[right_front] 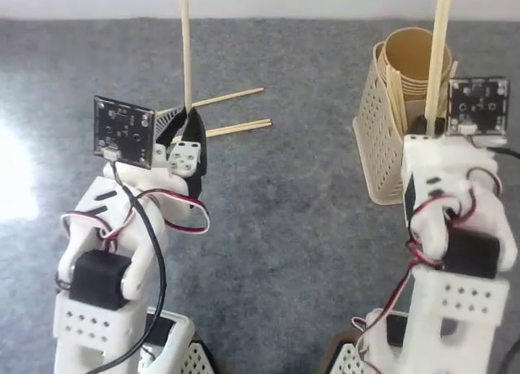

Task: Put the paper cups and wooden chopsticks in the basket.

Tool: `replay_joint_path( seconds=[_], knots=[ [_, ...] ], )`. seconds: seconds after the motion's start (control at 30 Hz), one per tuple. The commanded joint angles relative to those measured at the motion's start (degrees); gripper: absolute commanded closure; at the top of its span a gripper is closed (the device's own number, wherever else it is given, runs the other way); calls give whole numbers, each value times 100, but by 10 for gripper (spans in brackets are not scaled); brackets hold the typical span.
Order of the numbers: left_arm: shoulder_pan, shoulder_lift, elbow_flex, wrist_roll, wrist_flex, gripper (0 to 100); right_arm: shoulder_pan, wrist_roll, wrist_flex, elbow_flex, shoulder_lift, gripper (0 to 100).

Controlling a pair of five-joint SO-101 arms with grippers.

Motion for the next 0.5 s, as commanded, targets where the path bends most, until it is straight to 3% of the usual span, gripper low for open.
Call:
replay_joint_path(
  seconds=[0.0, 0.47],
  knots=[
    [79, -97, 259, -79, -492, 989, 66, 97, -514, -9, 462, 991],
    [79, -132, 901, -220, -835, 989, 189, 88, -1015, 1116, 242, 991]
  ],
)
